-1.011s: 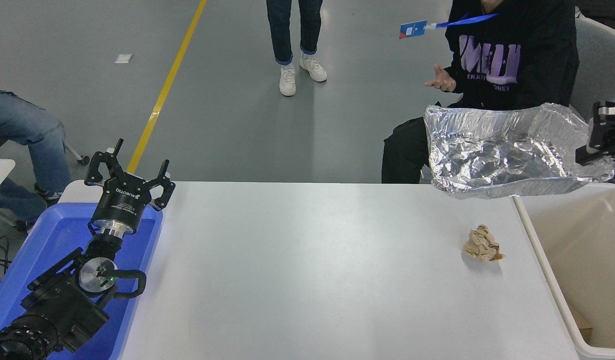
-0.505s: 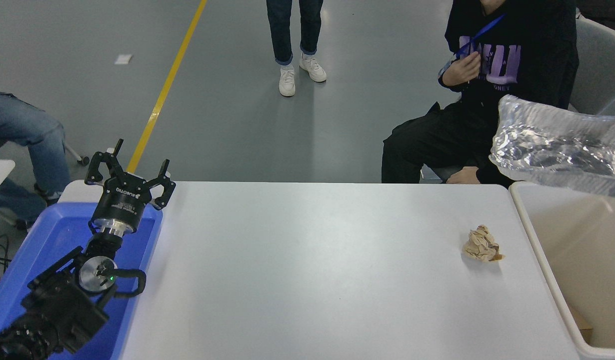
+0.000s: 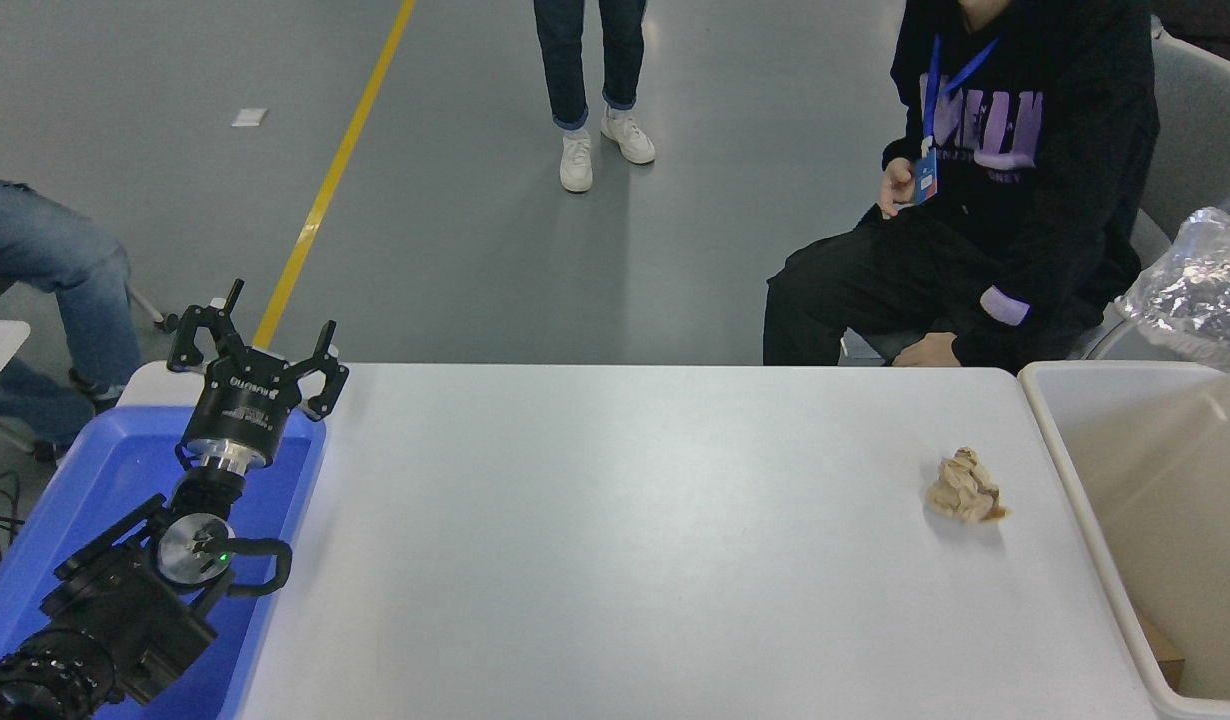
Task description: Pick up foil plate and place in dustbin
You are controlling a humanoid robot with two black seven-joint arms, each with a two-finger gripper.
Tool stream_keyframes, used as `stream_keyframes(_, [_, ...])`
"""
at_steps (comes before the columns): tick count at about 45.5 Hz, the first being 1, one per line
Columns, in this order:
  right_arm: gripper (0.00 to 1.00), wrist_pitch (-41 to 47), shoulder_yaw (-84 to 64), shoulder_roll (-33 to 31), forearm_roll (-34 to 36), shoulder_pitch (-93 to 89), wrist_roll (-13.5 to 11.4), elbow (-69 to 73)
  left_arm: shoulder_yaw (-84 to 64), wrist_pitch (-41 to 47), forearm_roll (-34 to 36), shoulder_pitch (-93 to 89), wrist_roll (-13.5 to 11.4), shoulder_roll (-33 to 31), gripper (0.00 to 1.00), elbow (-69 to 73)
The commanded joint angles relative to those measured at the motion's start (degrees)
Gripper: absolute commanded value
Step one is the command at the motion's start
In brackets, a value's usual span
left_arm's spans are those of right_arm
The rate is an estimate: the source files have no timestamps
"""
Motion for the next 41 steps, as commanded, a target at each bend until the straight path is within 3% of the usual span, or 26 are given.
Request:
stream_keyframes(1, [0.0,-4.21,18.1,5.01,2.11,-25.73,-0.07,-15.79,0.0,0.0,-0.01,0.0,0.08,0.0,0.98,0.0])
stream_keyframes(22, [0.0,-10.28,31.47,13.71,2.2,-41.11,-1.56,-27.48,0.0,0.0,-0.01,0.0,0.08,0.0,0.98,0.0])
stream_keyframes(41, [0.0,-12.21,33.67,18.28,2.37,-46.13,-1.56,-32.76,0.0,0.0,-0.01,0.0,-0.01,0.0,0.98,0.0])
